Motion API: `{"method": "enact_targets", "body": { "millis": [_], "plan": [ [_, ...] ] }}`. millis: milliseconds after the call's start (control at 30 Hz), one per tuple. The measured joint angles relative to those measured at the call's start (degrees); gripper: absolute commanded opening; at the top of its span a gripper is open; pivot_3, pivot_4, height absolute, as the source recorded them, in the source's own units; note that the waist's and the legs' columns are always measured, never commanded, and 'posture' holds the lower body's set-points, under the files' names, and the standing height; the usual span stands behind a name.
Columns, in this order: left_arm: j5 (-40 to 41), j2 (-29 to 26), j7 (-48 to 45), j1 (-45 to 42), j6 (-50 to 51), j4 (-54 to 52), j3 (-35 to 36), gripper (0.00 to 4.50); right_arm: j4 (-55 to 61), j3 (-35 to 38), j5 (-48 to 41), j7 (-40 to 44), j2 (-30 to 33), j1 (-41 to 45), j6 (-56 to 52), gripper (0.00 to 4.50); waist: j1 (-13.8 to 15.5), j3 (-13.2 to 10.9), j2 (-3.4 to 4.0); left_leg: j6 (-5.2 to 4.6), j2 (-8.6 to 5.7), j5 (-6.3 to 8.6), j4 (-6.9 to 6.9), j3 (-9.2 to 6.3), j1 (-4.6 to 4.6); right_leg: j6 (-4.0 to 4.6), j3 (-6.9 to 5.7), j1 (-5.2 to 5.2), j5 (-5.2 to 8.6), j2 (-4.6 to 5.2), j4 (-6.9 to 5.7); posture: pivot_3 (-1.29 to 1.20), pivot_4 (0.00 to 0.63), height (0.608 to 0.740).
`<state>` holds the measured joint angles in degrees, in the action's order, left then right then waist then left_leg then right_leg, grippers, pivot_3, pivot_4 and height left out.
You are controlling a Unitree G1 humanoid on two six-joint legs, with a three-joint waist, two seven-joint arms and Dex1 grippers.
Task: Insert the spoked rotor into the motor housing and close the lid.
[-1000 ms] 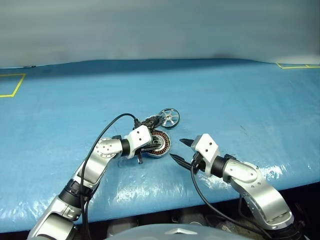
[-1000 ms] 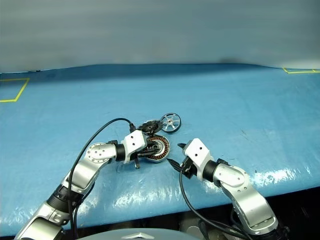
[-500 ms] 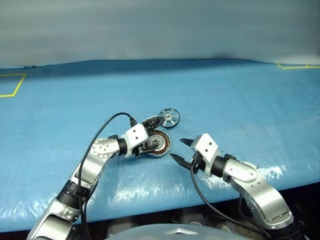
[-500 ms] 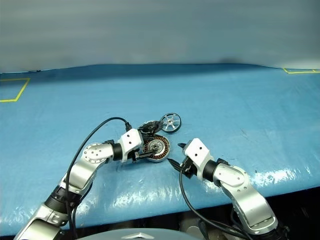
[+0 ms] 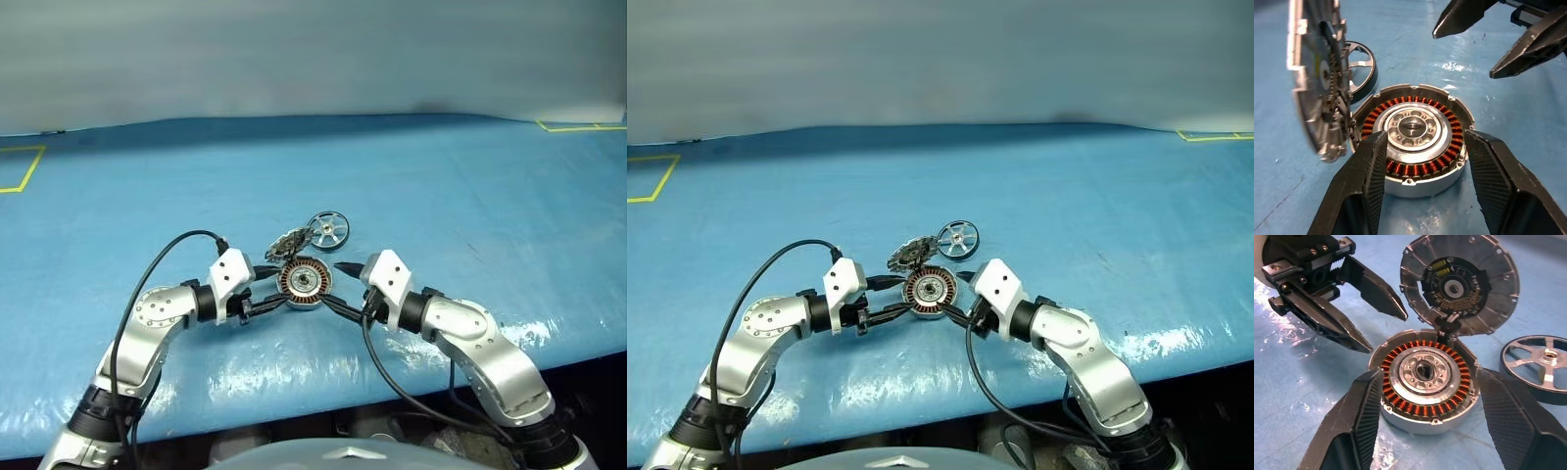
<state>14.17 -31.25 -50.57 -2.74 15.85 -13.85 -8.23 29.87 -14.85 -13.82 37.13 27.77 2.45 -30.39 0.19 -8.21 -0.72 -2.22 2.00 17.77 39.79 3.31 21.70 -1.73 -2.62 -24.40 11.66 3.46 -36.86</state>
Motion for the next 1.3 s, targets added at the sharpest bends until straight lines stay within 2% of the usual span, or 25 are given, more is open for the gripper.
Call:
{"method": "enact_targets", "body": {
  "millis": [233,733,1133,1300],
  "plan": [
    [1.74,-0.08,1.88,4.21,-0.01,-3.24,1.76,2.65,-8.08,-2.55,1.76,-0.82,-4.51,6.03,2.2,0.05,-0.11,-0.01,0.01,-0.02,0.01,0.01,0.01,0.05,0.0,0.0,0.04,-0.01,-0.01,0.01,0.0,0.0,0.15,0.74],
    [3.71,0.84,4.4,7.28,0.18,-4.54,2.61,2.65,-20.43,-5.13,4.29,0.46,-9.35,9.67,6.18,0.02,-0.37,-0.03,0.05,-0.04,0.02,0.02,0.0,0.1,0.0,0.0,0.05,-0.02,-0.02,0.0,0.0,0.0,0.15,0.74],
    [3.45,0.73,5.49,7.34,1.19,-4.54,2.13,2.65,-25.24,-6.95,6.84,0.43,-12.57,9.82,10.11,0.02,-0.95,0.0,0.06,-0.02,0.07,0.02,0.0,0.12,-0.09,0.01,0.08,0.01,-0.02,-0.05,-0.03,0.0,0.15,0.74],
    [3.26,0.69,5.5,6.9,1.33,-4.54,2.02,2.65,-27.49,-10.79,14.16,-2.07,-10.82,12.03,14.36,0.02,-0.98,0.16,0.18,0.0,0.06,0.0,0.01,0.14,-0.28,-0.01,0.09,0.16,0.03,-0.04,-0.05,0.0,0.15,0.74]
  ]
}}
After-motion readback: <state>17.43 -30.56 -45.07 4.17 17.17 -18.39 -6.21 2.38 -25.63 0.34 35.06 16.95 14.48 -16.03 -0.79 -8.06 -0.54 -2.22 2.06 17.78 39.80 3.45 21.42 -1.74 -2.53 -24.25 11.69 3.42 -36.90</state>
